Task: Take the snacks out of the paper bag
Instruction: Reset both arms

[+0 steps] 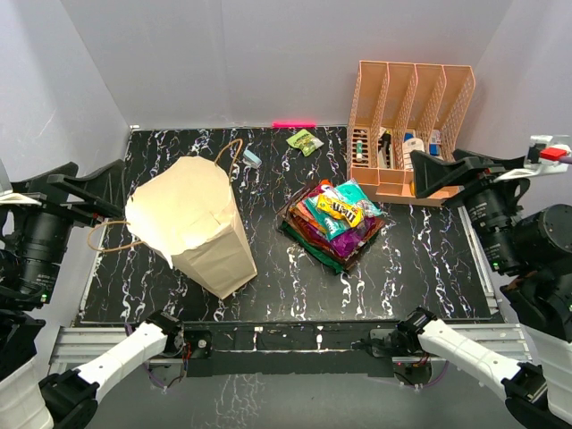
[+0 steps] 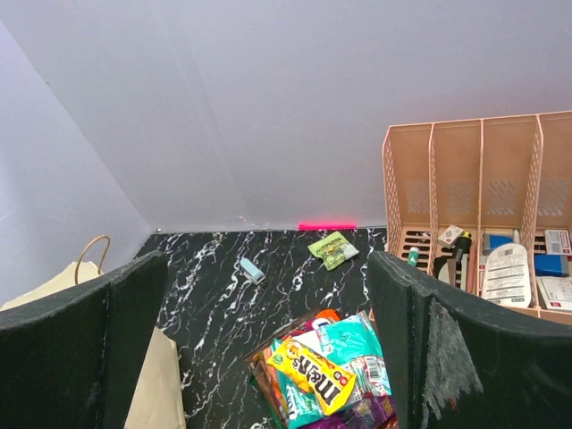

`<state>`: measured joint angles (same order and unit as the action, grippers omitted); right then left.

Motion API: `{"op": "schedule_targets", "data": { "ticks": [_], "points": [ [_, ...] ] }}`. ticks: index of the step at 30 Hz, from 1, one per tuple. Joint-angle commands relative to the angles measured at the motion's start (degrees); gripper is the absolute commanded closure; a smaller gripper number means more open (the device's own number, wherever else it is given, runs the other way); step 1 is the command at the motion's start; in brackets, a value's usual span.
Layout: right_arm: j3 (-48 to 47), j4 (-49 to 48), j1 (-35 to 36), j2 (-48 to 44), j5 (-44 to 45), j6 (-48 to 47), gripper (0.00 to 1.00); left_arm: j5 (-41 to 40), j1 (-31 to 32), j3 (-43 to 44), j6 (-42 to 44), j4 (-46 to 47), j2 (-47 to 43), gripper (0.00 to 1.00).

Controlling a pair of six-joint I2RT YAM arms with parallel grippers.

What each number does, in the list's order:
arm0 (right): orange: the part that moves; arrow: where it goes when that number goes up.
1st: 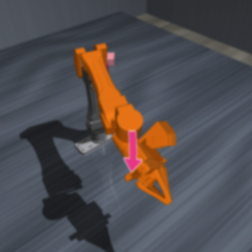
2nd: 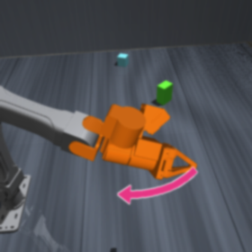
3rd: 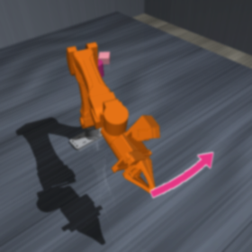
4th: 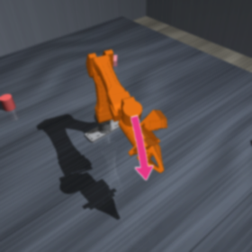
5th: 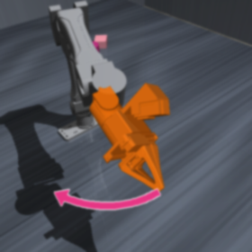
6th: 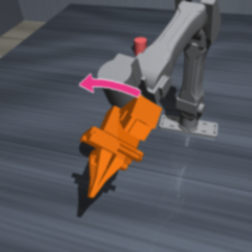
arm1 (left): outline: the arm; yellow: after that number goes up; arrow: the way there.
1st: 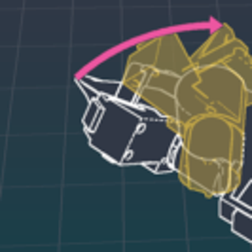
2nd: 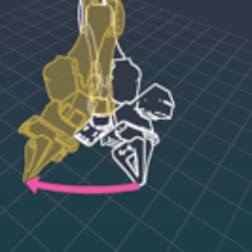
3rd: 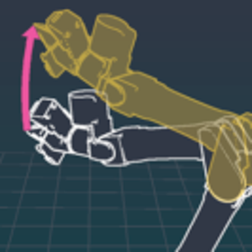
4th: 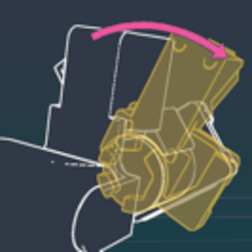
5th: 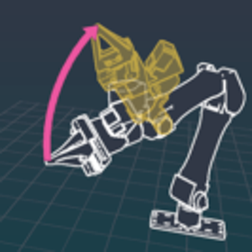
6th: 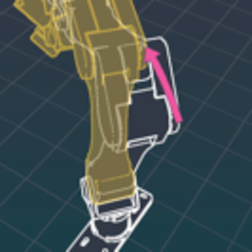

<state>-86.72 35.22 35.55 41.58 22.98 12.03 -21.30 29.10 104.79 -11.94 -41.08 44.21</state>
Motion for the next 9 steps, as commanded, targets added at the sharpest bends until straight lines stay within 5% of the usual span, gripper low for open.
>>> {"op": "schedule_targets", "data": {
  "ticks": [1, 9],
  "points": [
    [-2.6, 1.9, -0.1, -0.9, 1.7, 0.0, 0.02, 5.3, 1.9, 1.1, 3.8, 2.8, 2.5, 0.02],
    [-2.5, 2.6, 0.0, -1.9, 3.4, -0.1, 0.02, 5.6, 2.9, 1.7, 6.5, 5.2, 3.6, 0.02]
  ]
}}
